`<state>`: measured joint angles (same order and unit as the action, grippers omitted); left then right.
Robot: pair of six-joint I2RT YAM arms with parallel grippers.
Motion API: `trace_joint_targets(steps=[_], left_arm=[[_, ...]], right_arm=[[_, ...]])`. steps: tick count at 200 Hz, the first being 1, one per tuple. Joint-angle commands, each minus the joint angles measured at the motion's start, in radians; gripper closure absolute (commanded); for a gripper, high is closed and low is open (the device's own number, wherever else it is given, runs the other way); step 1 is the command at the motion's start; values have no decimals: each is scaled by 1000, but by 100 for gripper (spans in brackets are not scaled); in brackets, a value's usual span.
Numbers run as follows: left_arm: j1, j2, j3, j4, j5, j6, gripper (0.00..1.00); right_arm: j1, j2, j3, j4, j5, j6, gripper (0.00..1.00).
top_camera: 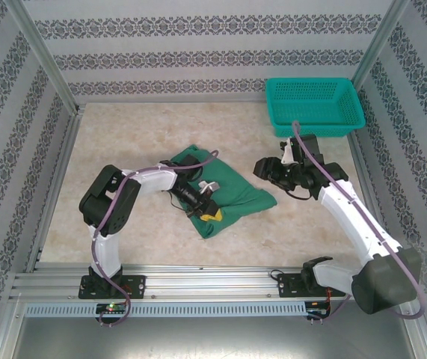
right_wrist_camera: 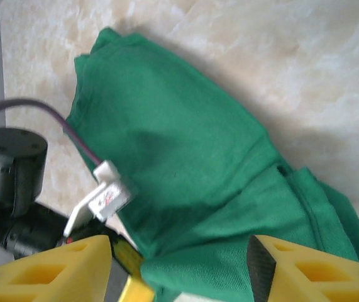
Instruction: Roll up the long pants
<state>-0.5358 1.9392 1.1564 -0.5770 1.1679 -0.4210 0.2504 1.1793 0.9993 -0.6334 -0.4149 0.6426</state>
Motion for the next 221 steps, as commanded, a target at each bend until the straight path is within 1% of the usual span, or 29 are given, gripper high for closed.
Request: trace_joint_targets(steps=[1,6,7,9,21,41,63,81,118,134,161,180,221], left_arm=[[63,-62,-63,109,10,-127,100],[70,-69,-80,138,9,-150,100],[71,-71,-82,141,9,-153,100],[75,-73,-86,146,6,-157,100],[90,-77,-104,151,-12,-166,100],[102,-77,-147,197,-5,-196,100],[110,-71,-173,225,-6,-215,100],[118,-70,-188,250,-5,-226,100],[142,-67,-206,236,-5,-199,100],[154,-72,-204,214,-5,-170,100],[158,-66,-158,89,-11,-61,100],[158,-64,-124,25,-21,-9,100],[158,-41,-110,-13,-12,42,100]], right_arm=[[-1,-46,5,-69,-106,-33,71],[1,-54,-4,-75,-118,-33,89],[1,-55,-6,-76,-121,-33,91],[3,-56,-10,-80,-124,-35,100],[9,-72,-34,-99,-152,-44,100],[15,-77,-84,-115,-194,-57,100],[25,-58,-134,-97,-209,-56,100],[36,-21,-149,-63,-222,-46,100],[55,102,-138,-7,-206,-51,100],[64,160,-122,14,-203,-59,100],[71,258,-90,59,-173,-62,100],[77,321,-49,91,-170,-46,100],[120,420,46,123,-166,-31,100]])
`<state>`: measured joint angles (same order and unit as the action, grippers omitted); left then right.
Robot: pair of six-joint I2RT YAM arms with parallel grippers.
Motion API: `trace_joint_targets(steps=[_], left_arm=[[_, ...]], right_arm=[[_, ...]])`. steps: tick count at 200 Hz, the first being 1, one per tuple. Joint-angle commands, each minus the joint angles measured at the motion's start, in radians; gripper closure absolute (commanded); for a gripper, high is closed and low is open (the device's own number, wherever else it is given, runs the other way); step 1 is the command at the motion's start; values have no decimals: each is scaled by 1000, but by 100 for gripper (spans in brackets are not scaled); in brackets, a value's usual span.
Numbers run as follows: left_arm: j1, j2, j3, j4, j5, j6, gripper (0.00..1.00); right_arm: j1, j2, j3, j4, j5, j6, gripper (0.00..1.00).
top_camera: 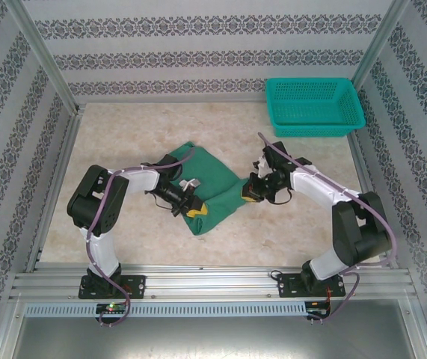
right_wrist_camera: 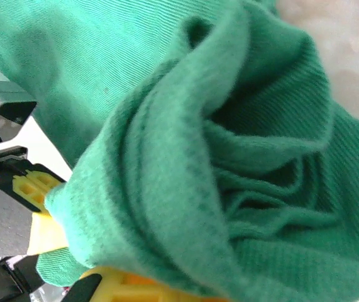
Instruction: Roll up the long pants
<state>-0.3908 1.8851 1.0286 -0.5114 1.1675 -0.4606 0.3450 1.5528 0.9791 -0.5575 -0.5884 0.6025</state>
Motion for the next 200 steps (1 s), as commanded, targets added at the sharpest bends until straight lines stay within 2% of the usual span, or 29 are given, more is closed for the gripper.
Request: trace_joint_targets(steps=[1,38,60,77,92,124,132,151,165,179,191,200], left_arm=[[14,14,18,-81,-13,83,100],[12,28,22,-137,-32,151,100],[13,23,39,-198,-95,203,100],[11,0,69,-270,-232,248,96],[11,-60,86,-293,-371,262,84],[10,-239,132,-327,-704,246,78],[7,-286,136,-325,-754,243,77],[-36,-382,141,-328,-920,240,72],[-58,-419,146,-345,-971,232,72],[-96,-437,136,-336,-954,237,72],[-171,-437,127,-318,-940,258,73],[-261,-426,131,-312,-1001,280,74]], right_arm=[[26,48,67,48,6,9,100],[44,196,119,88,3,14,100],[46,320,159,108,17,20,100],[46,405,180,132,22,26,100],[47,454,192,135,31,34,100],[57,470,172,134,49,37,100],[59,469,163,136,50,37,100],[61,468,144,141,46,37,100],[61,467,134,144,45,37,100],[61,467,127,156,37,39,100],[61,469,125,160,33,41,100],[63,466,124,162,29,41,100]])
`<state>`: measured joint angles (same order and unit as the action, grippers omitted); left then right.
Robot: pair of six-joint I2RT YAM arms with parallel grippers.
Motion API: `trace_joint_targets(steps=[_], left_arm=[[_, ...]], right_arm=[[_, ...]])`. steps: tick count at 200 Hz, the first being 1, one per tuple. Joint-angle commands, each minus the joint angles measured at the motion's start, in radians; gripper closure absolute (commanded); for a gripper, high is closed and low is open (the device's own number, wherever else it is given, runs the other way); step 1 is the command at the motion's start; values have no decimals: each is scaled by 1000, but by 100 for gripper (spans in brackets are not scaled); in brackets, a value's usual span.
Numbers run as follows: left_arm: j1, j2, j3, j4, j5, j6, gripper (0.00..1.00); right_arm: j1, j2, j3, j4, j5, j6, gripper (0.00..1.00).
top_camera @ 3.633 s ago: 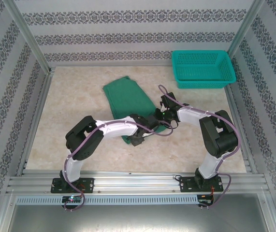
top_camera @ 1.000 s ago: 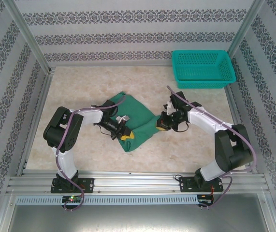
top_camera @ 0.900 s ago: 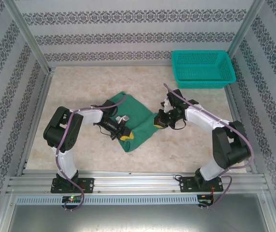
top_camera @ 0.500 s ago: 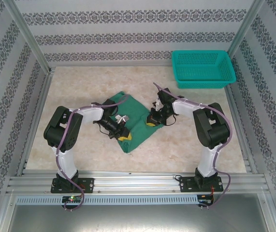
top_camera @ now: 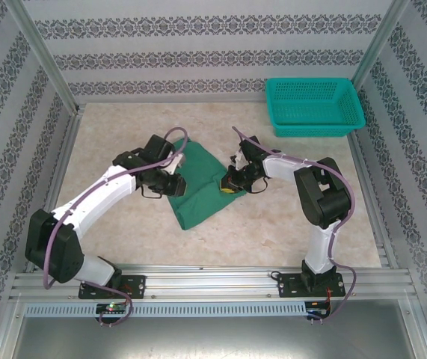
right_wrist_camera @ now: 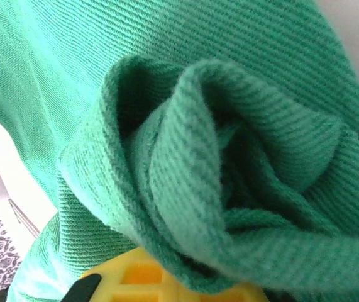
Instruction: Roll up the long pants
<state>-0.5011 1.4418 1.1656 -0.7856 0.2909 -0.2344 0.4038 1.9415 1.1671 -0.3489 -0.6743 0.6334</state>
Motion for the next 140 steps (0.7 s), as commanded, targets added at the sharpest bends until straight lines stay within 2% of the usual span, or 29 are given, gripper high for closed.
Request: trace_joint_targets(steps=[1,21,35,68,108,130,140], left_arm=[[-163,18,-5,-38,-137,56,74],[-364,95,24,-67,-381,96,73],[-413,181,48,-97,-456,97,72],[-390,342,63,-111,-552,39,76],[-301,402,75,-109,-502,-29,78],[-304,432,110,-128,-481,-11,83],[-333,412,118,-126,-522,18,83]], right_arm=[[4,76,-65,-46,115,10,100],[3,64,-73,-37,114,15,100],[4,57,-81,-24,110,18,100],[4,43,-112,0,111,23,100],[3,38,-155,21,114,24,100],[2,41,-155,13,112,19,100],[1,37,-156,10,114,19,100]])
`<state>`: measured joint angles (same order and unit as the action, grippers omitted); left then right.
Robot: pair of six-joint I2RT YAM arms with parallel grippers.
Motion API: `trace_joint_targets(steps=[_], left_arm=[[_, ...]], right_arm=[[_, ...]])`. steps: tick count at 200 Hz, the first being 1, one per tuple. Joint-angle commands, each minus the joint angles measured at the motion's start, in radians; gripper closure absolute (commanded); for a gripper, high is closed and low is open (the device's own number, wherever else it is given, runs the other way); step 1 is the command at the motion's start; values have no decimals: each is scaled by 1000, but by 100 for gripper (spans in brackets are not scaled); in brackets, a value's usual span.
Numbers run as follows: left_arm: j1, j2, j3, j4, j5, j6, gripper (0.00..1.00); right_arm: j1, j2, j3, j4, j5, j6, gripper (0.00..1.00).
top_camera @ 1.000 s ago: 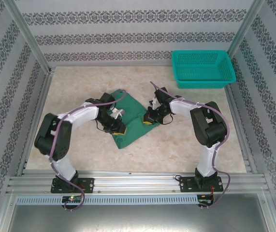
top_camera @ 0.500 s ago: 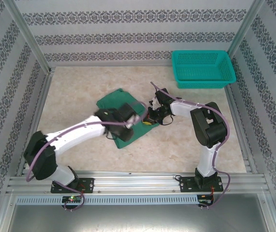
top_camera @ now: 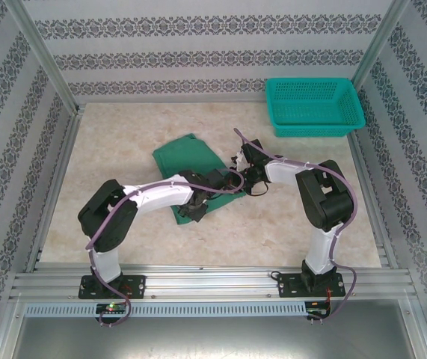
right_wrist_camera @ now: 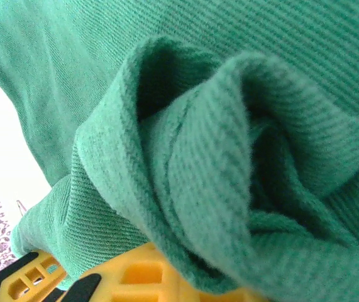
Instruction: Roll up the long pants
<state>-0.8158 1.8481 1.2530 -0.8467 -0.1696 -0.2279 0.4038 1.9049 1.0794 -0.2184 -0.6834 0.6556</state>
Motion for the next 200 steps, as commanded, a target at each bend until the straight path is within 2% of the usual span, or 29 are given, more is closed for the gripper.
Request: trace_joint_targets(steps=[1,23,36,66,75,109,130,179,200], left_arm=[[-23,2,30,-64,-69,16,83],[-123,-113,-26,7,-238,123,74],[-141,-154,-60,32,-266,156,61],[-153,-148,-110,35,-307,216,53],[-157,-130,-124,44,-345,226,53],[-182,-44,-129,71,-373,268,53],[-216,-38,-127,88,-351,306,51],[-220,-12,-105,67,-274,309,46],[-219,26,-97,77,-336,316,44]], right_arm=[[1,73,-68,-121,122,-4,100],[-1,72,-65,-123,116,-6,100],[-3,77,-64,-125,113,-7,100],[-3,89,-68,-114,104,-5,100],[-3,90,-70,-109,100,-3,100],[-3,85,-68,-99,91,2,100],[-5,77,-65,-101,95,-2,100],[-6,71,-78,-93,95,-8,100],[-7,75,-82,-81,87,-9,100]])
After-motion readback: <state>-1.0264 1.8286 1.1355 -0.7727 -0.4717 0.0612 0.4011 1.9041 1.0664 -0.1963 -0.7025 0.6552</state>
